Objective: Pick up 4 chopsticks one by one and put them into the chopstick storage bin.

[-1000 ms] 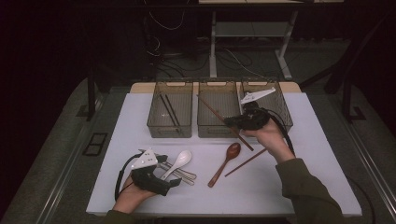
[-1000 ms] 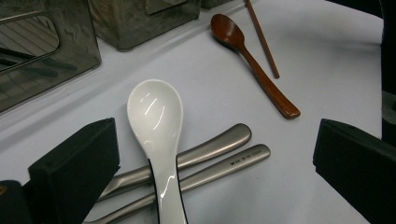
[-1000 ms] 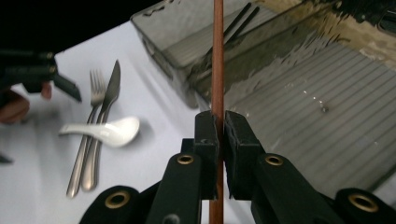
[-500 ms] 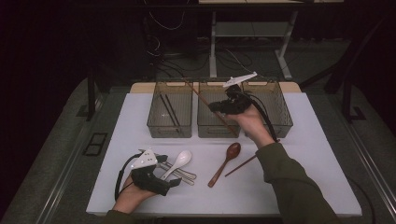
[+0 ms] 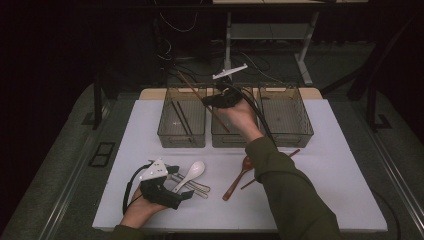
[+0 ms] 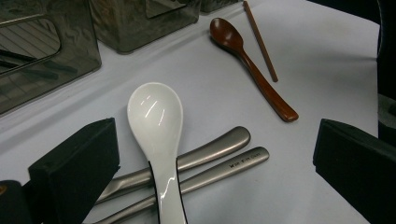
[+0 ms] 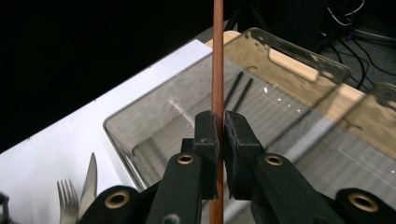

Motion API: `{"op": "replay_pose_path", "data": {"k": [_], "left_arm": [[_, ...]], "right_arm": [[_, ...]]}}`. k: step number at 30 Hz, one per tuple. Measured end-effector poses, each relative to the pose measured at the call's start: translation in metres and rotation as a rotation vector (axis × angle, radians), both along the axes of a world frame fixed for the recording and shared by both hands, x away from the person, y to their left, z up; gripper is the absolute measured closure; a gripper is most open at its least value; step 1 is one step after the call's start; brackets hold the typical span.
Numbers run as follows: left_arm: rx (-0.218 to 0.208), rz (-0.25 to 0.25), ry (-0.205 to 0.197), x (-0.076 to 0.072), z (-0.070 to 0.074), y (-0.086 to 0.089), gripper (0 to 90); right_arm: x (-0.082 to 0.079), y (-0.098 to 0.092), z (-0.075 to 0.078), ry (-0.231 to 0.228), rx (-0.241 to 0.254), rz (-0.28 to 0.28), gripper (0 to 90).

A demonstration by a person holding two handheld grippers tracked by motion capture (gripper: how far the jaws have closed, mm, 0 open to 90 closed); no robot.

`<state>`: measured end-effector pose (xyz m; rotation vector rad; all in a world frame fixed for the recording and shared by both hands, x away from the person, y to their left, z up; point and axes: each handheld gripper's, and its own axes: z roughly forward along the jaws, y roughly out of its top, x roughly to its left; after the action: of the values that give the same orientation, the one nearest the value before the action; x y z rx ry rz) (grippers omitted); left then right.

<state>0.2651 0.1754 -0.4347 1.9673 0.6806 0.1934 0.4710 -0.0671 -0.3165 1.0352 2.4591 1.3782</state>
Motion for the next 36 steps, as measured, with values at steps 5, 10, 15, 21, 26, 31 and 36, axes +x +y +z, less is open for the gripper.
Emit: {"op": "replay_pose_path", "data": {"k": [5, 10, 15, 21, 26, 31, 36], "left_arm": [[-0.007, -0.001, -0.001, 0.0, 0.0, 0.0, 0.0], [-0.02, -0.001, 0.0, 0.0, 0.001, 0.0, 0.0], [-0.024, -0.002, -0.003, 0.0, 0.002, 0.001, 0.0], [-0.014, -0.001, -0.004, 0.0, 0.001, 0.001, 0.0], [-0.016, -0.004, -0.002, 0.0, 0.001, 0.001, 0.0], [-0.014, -0.008, 0.0, 0.0, 0.001, 0.001, 0.0], [-0.013, -0.009, 0.001, 0.0, 0.001, 0.001, 0.0]], "right_arm": [[0.007, 0.024, -0.001, -0.003, 0.007, -0.005, 84.2], [0.011, 0.047, -0.003, -0.011, 0.016, -0.01, 84.2], [0.018, 0.065, -0.007, -0.006, 0.027, 0.001, 84.1], [0.023, 0.081, -0.018, -0.007, 0.013, 0.016, 84.2], [0.028, 0.088, -0.036, 0.024, -0.016, 0.007, 84.1], [0.033, 0.088, -0.055, 0.069, -0.056, -0.034, 84.1], [0.034, 0.088, -0.063, 0.074, -0.121, -0.067, 82.9]]}}
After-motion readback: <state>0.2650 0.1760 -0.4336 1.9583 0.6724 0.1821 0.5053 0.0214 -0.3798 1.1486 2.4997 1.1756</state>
